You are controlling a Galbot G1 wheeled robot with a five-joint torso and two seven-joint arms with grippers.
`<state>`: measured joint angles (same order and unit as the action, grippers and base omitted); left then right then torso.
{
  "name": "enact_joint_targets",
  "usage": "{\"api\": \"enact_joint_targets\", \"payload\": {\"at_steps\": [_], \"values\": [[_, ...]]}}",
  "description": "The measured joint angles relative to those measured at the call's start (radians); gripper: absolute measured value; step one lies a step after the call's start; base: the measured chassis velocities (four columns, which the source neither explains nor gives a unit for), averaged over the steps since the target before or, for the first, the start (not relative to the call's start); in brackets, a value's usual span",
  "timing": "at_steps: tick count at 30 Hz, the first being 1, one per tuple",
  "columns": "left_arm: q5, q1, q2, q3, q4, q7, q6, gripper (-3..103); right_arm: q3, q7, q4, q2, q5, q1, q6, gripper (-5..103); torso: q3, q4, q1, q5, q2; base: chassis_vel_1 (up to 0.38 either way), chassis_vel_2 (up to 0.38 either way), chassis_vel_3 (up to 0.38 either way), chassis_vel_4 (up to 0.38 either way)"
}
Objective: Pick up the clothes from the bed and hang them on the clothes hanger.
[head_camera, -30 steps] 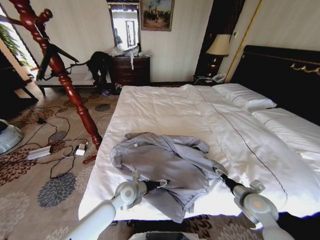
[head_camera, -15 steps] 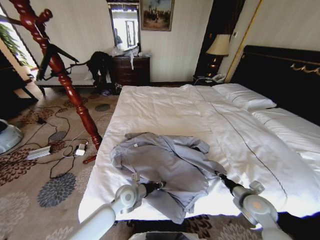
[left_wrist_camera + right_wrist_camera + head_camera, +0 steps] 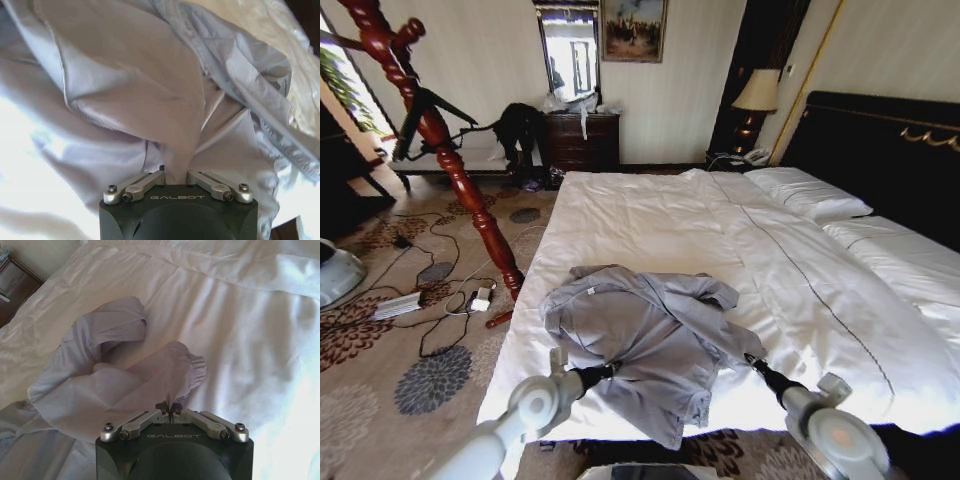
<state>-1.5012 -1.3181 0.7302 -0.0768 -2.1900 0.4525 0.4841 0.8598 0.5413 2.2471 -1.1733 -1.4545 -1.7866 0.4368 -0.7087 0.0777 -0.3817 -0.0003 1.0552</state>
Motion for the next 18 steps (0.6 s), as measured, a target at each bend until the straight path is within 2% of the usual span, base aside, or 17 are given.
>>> {"api": "enact_joint_targets", "payload": {"at_steps": [4,6,9,11,14,15,18], "values": [[-0.002,-0.140,-0.080,-0.095,-0.113,0.014,0.001,0,0.040,0.099,0.120,-0.022,-0.050,-0.088,0.037,0,0.000,0.0003,0.000,-0.0002,0.000,0.000,0.000,0.000,0.000],[-0.006,-0.157,-0.089,-0.109,-0.130,0.018,0.003,0,0.043,0.117,0.141,-0.027,-0.055,-0.102,0.046,0,0.000,0.0005,0.000,-0.0002,0.000,0.000,0.000,0.000,0.000],[-0.032,-0.271,-0.144,-0.229,-0.208,0.041,0.024,0,0.048,0.203,0.248,-0.051,-0.074,-0.164,0.086,0,0.000,0.0003,0.000,-0.0003,0.000,0.000,0.000,0.000,0.000],[-0.037,-0.299,-0.154,-0.255,-0.221,0.043,0.026,0,0.048,0.221,0.254,-0.055,-0.078,-0.171,0.094,0,0.000,0.0003,0.000,-0.0003,0.000,0.000,0.000,0.000,0.000],[-0.054,-0.426,-0.189,-0.392,-0.268,0.075,0.063,0,0.039,0.321,0.263,-0.068,-0.104,-0.190,0.123,0,0.000,0.0002,0.000,0.0005,0.000,0.000,0.000,0.000,0.000],[-0.054,-0.426,-0.189,-0.392,-0.268,0.075,0.063,0,0.039,0.321,0.263,-0.068,-0.104,-0.190,0.123,0,0.000,0.0002,0.000,0.0005,0.000,0.000,0.000,0.000,0.000],[-0.073,-0.577,-0.201,-0.564,-0.294,0.105,0.105,0,0.020,0.423,0.263,-0.079,-0.094,-0.208,0.146,0,0.000,0.0002,0.000,0.0002,0.000,0.000,0.000,0.000,0.000]]}}
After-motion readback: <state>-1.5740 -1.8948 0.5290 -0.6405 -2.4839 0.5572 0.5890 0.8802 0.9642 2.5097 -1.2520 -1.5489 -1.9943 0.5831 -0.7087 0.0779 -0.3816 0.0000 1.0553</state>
